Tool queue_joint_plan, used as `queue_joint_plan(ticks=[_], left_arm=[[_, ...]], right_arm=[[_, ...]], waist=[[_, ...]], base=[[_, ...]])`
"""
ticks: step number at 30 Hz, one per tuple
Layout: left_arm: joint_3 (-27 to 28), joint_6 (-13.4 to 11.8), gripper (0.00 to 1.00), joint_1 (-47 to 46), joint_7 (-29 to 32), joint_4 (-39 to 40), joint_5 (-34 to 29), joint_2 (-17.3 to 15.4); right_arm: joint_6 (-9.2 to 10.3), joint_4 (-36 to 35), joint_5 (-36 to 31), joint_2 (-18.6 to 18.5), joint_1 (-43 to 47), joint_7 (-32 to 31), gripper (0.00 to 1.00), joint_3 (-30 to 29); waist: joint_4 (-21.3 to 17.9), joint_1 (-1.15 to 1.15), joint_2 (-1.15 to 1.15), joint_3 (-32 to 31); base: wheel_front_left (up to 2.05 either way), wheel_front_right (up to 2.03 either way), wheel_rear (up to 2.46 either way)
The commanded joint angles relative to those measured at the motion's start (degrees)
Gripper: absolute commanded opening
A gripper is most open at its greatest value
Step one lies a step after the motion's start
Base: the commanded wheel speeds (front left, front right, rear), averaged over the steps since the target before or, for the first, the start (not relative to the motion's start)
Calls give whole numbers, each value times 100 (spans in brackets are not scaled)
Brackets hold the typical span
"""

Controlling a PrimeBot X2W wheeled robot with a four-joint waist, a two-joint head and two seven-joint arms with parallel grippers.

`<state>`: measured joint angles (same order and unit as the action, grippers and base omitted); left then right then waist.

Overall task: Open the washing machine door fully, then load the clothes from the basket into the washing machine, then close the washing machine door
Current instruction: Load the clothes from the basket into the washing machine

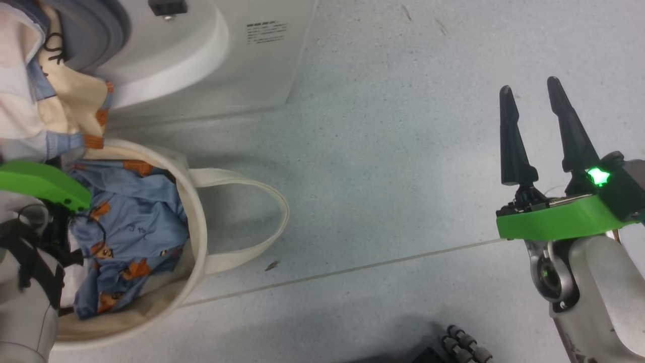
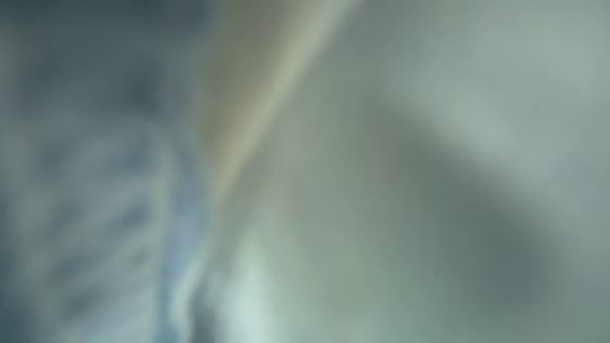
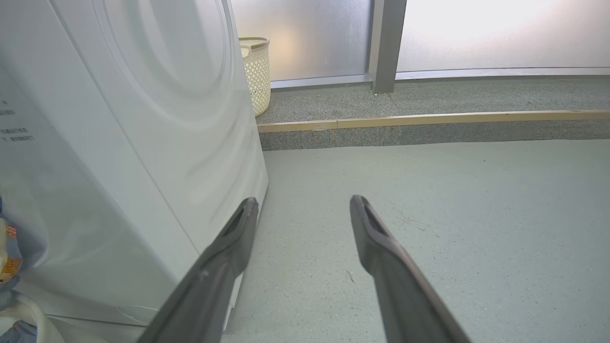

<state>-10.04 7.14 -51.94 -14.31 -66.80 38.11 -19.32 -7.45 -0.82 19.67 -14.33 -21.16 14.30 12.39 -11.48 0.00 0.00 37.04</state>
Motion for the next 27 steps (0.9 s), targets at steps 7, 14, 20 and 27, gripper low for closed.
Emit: queue_joint_plan(ticks=[7,14,20,27], left_arm=[[544,30,0,408,-68,1095,-675,-151],[444,33,0,765,-68,1943,-886,-11],[88,34,0,690,-68,2466,-506,-314],[-446,34,0,-13,-69,2323,130,-975]], right_arm=[[-3,-116,-22,55,22,70,100,38],[-3,21,58,191,-12,70,100,146],[-3,143,130,307,-3,70,100,226],[-3,129,110,255,58,70,100,187]], waist=[[225,0,0,-204],[342,0,0,-501],[312,0,0,-702],[121,0,0,-596]], base=[[0,0,0],[0,0,0],[0,0,0],[0,0,0]])
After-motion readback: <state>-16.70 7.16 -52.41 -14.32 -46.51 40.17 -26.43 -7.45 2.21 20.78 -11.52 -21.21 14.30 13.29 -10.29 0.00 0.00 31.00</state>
